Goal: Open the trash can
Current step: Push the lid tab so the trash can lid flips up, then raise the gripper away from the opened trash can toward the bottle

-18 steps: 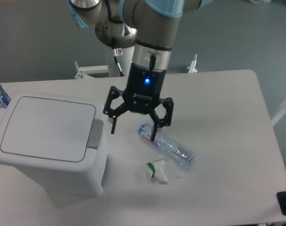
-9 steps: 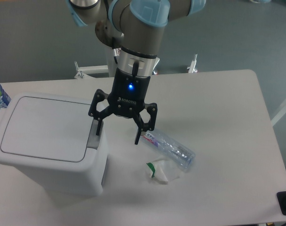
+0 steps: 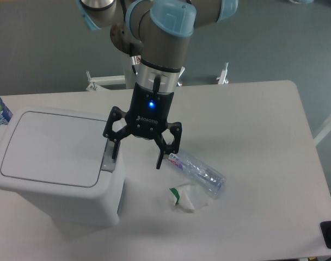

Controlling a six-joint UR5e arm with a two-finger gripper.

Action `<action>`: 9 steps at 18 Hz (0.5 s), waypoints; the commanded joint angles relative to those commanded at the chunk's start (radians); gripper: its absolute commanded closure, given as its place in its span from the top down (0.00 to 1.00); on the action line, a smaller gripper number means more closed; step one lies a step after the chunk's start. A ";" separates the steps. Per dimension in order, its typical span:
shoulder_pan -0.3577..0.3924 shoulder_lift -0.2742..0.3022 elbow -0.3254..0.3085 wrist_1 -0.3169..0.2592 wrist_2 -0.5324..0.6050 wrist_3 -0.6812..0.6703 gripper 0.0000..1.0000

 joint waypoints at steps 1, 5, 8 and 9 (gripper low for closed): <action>0.000 -0.002 0.000 0.000 0.000 0.000 1.00; 0.000 0.000 0.008 -0.003 -0.002 -0.008 1.00; 0.000 0.000 0.029 -0.003 -0.002 0.000 1.00; 0.000 -0.003 0.037 -0.003 0.000 0.002 1.00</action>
